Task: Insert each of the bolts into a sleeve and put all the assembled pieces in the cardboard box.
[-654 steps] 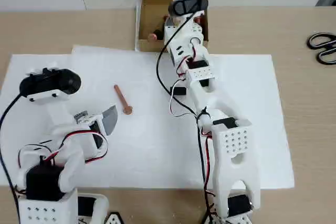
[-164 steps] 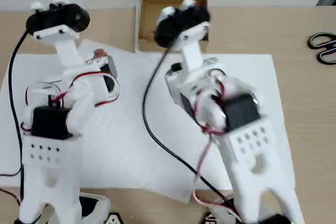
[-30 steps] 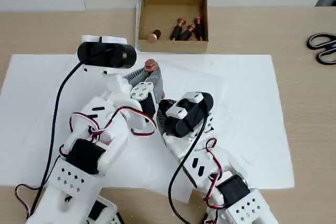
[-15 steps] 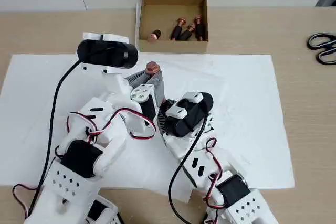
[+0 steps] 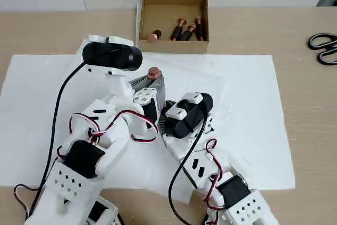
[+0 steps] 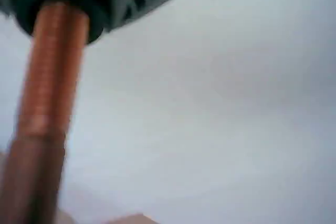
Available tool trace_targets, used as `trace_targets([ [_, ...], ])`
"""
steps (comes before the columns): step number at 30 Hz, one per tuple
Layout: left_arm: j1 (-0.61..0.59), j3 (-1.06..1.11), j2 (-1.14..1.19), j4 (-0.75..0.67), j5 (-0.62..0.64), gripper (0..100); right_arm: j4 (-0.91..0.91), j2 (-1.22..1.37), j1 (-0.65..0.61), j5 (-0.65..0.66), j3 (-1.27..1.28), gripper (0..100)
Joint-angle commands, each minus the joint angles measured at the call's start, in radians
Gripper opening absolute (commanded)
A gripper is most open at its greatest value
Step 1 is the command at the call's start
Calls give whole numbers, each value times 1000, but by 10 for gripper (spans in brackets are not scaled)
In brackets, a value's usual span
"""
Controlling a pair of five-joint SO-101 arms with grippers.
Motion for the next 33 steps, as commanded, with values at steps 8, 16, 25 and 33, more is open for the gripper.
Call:
trace_targets([
  [8, 23, 53, -21, -2, -8, 6, -7, -16, -1, -2, -6, 4],
  [16, 23, 108, -21, 5, -9, 6, -5, -16, -1, -2, -6, 4],
  [25, 66, 117, -21, 86, -9, 6, -4, -16, -1, -2, -6, 4],
  [33, 72, 136, -21, 84, -9, 8, -2, -16, -1, -2, -6, 4],
])
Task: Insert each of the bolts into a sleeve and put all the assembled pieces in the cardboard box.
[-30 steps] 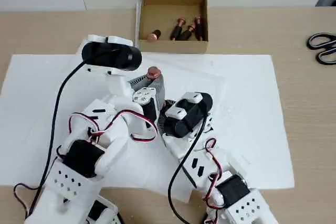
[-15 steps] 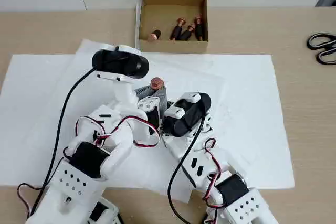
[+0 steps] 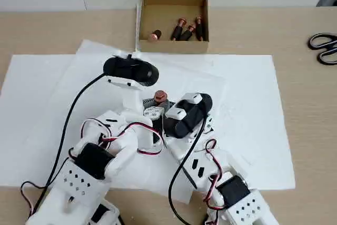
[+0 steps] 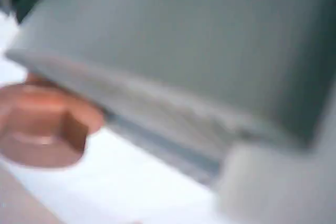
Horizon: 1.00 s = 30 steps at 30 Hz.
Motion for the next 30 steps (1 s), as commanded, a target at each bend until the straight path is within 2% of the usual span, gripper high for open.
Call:
trace_targets([
  [1, 6, -4, -15, -2, -9, 8, -1, -16, -1, -2, -14, 4],
  [6, 0, -48, -15, 2, -9, 34, -1, -16, -1, -2, -14, 4],
  [13, -32, -162, -17, 153, -6, 239, -1, -16, -1, -2, -14, 4],
  [20, -46, -280, -17, 273, -9, 264, -1, -16, -1, -2, -12, 4],
  [28, -318, -371, -17, 379, -14, 265, -2, -16, 1, -3, 6, 4],
  [30, -381, -367, -17, 408, -69, 265, 2, -15, 2, -3, 0, 4],
])
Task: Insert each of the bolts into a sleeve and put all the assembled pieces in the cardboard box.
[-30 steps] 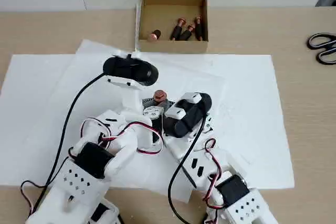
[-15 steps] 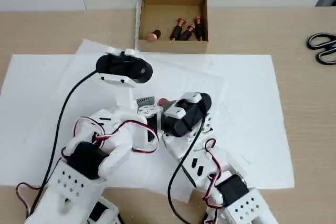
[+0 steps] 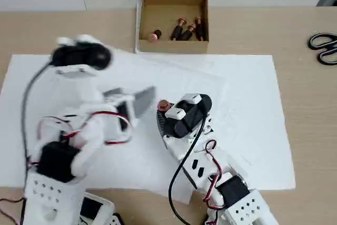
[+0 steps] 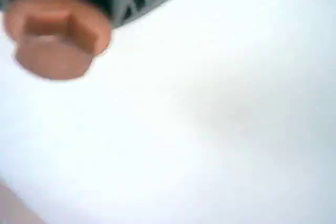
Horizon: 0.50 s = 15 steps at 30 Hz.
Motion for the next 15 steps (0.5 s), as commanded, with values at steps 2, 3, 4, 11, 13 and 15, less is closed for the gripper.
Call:
trace_targets([
  [2, -138, -35, -12, 71, -153, 265, 50, 4, 15, -3, -60, 4],
  [3, -169, -27, -12, 83, -210, 265, 96, 30, 28, -5, -106, 4],
  [4, -195, -18, -12, 87, -265, 265, 148, 65, 51, -5, -166, 4],
  [11, -290, 38, -14, 95, -404, 264, 272, 458, 203, -2, -629, 4],
  [13, -308, 48, -14, 95, -404, 264, 236, 593, 237, -2, -747, 4],
  [15, -324, 65, -14, 95, -407, 264, 170, 736, 274, -2, -852, 4],
])
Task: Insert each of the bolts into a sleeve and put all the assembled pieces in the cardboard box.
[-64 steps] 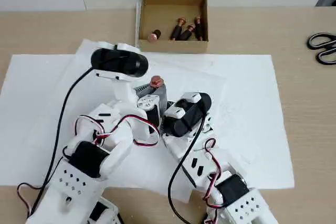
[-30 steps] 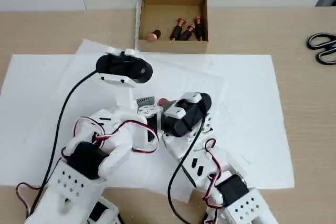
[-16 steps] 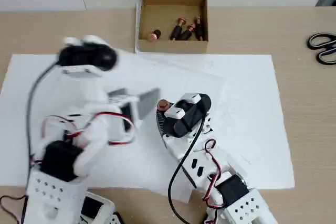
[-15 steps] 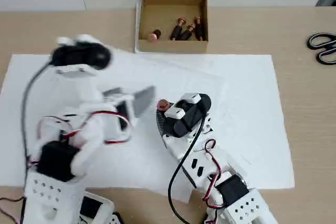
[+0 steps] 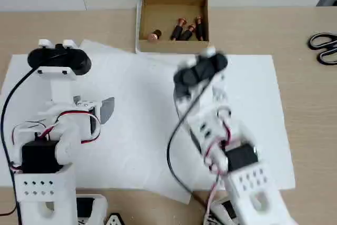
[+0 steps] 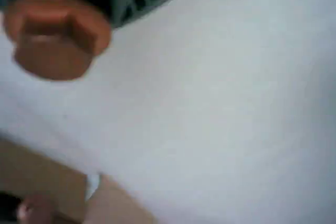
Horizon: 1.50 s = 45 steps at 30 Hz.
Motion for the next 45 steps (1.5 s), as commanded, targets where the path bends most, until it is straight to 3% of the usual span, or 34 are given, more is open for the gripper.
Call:
trace_targets([
  [1, -23, 18, -14, 5, -9, 264, -119, 252, 67, -2, -252, 4],
  [13, -26, 96, -14, 5, -11, 263, -779, 1102, 107, -2, -779, 4],
  [16, -26, 104, -14, 5, -11, 263, -874, 1276, 107, -2, -910, 4],
  [28, -25, 108, -14, 25, -11, 264, -877, 1730, 107, -2, -1284, 12],
  [35, -25, 108, -14, 25, -11, 264, -829, 1770, 110, -2, -1286, 179],
  [45, -25, 108, -14, 23, -11, 264, -825, 1712, 124, 0, -1284, 184],
])
